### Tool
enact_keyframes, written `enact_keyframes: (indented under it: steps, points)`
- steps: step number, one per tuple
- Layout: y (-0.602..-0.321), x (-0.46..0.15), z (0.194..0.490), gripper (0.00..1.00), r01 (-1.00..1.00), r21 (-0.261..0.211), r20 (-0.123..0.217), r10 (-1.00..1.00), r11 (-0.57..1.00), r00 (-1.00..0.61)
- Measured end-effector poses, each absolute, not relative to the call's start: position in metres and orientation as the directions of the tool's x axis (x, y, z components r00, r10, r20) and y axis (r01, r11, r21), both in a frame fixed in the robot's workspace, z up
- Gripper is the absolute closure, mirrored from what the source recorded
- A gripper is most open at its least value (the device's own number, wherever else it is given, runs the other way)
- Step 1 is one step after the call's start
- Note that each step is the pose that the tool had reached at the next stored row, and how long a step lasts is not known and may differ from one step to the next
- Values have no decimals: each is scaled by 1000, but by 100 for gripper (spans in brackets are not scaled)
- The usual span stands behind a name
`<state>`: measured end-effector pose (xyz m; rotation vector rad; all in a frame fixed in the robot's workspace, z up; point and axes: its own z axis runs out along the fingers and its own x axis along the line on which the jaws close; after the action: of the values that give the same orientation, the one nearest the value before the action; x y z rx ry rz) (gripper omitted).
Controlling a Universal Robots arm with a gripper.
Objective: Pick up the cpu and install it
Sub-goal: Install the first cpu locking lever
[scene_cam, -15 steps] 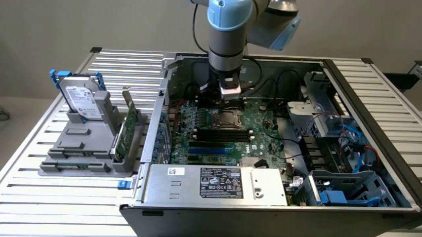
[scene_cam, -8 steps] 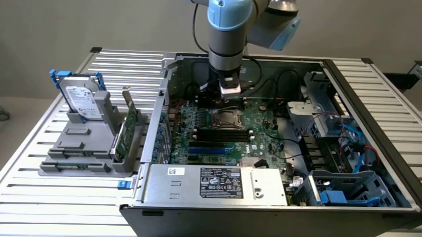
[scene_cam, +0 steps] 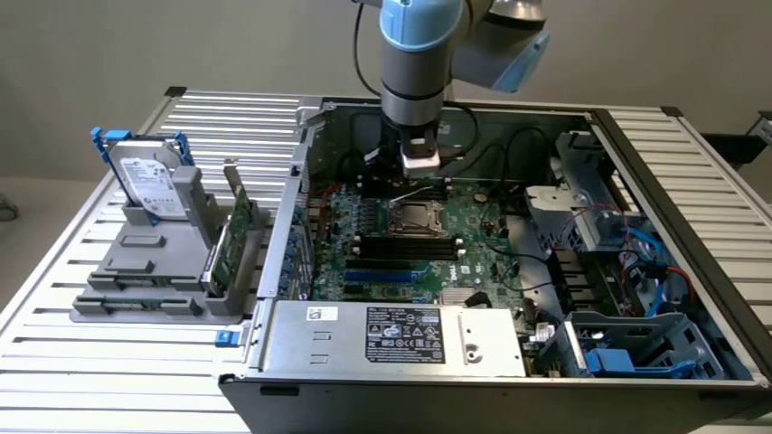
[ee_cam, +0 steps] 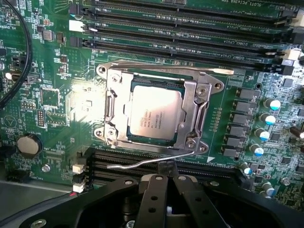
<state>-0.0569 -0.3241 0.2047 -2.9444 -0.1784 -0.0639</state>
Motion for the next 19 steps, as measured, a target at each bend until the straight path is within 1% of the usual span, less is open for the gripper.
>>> enact_keyframes:
  steps: [5,14,19]
  points:
    - [-324,-60,213,89,123,-188,49,116,-975,992]
    - [-324,-67,217,89,121,-189,37,116,-974,993]
    - [-324,-68,218,89,121,-189,36,116,-974,993]
